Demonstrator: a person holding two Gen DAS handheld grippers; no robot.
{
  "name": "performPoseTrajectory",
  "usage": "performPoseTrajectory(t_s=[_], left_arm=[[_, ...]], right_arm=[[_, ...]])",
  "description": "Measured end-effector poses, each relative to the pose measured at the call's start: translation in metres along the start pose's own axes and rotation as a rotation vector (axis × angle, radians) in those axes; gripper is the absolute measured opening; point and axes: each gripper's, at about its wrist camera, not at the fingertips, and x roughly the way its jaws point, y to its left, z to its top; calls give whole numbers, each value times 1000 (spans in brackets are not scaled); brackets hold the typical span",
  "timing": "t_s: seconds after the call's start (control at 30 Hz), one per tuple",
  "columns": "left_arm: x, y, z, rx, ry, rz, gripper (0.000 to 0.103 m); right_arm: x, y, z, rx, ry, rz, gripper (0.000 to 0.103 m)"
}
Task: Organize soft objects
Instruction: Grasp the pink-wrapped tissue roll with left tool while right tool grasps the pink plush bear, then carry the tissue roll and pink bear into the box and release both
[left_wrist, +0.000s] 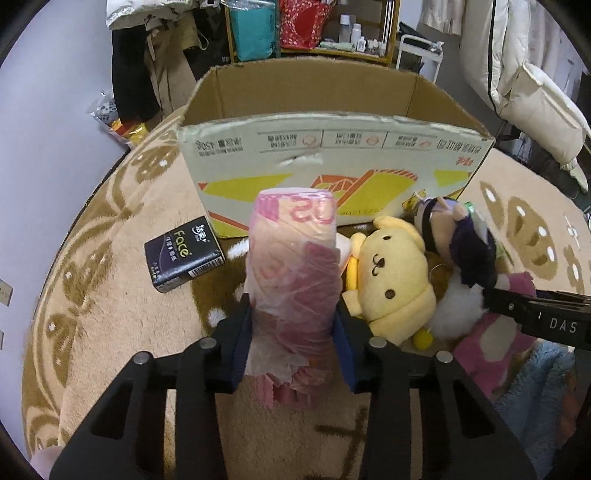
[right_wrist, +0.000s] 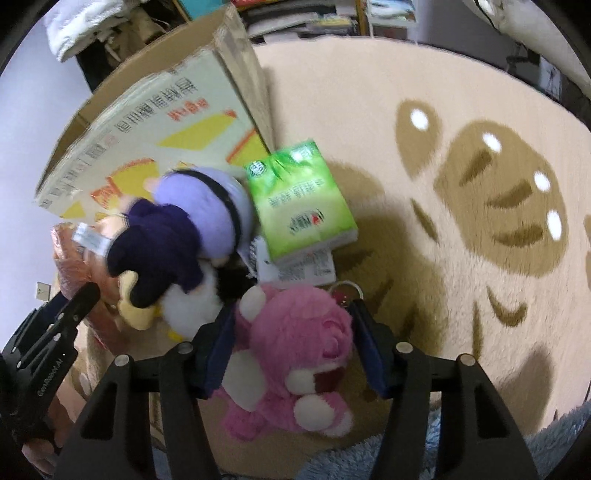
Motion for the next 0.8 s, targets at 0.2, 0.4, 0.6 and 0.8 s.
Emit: performPoseTrajectory(t_s=[0.2, 0.4, 0.6, 0.8], left_arm=[[-18, 6, -1, -23, -50, -11, 27], [-39, 12, -5, -26, -111, -19, 24], [-63, 12, -9, -11, -179, -6, 24], [-81, 15, -10, 6, -220, 8, 24]], right_arm=[[-17, 22, 3, -88, -111, -33, 63], [-44, 46, 0, -159, -204, -54, 63], [-96, 53, -6, -191, -298, -62, 63], [-140, 62, -22, -208, -398, -41, 63]])
